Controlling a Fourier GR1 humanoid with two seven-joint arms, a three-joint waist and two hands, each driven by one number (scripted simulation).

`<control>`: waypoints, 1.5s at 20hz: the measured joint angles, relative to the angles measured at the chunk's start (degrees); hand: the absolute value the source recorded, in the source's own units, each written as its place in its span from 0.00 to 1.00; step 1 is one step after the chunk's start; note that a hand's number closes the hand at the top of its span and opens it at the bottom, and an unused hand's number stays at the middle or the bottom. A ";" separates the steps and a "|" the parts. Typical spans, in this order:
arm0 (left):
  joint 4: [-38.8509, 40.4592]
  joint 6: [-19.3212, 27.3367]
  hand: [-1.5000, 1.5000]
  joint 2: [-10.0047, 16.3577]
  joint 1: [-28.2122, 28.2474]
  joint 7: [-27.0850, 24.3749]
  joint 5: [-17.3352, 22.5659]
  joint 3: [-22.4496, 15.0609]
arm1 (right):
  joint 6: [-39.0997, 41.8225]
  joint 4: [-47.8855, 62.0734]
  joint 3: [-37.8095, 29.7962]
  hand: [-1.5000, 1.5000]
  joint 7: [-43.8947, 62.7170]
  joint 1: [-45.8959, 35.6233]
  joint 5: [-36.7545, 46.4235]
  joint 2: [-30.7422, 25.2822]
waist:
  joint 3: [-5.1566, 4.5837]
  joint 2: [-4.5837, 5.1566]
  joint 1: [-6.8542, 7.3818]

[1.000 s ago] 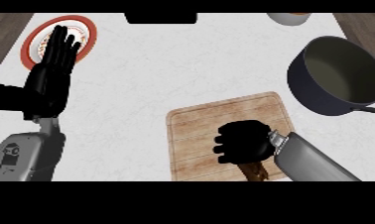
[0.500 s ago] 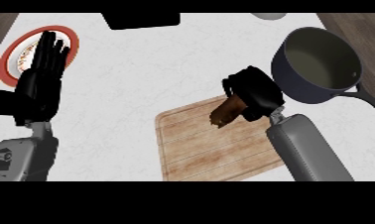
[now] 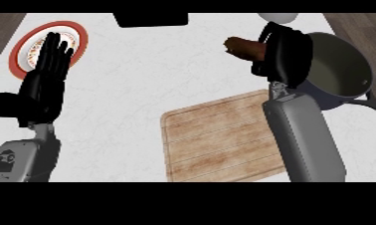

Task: Pick the sweet potato from the cutting board and place it in the pot

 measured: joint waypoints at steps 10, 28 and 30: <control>0.30 -1.61 0.50 0.00 -1.15 -0.40 0.37 -0.16 | 3.93 -8.76 0.85 1.00 25.01 -1.52 16.01 1.12 | 0.15 0.63 2.28; -1.54 -1.59 0.50 -1.49 -1.58 1.75 -1.29 -0.13 | -0.15 -26.47 -16.76 1.00 11.68 24.58 -0.50 -9.40 | 0.25 0.94 2.59; -1.47 -1.89 0.50 -1.41 -2.08 2.26 -1.26 0.25 | -1.93 -24.51 -18.82 1.00 9.45 25.55 -2.79 -10.75 | 0.24 0.96 2.68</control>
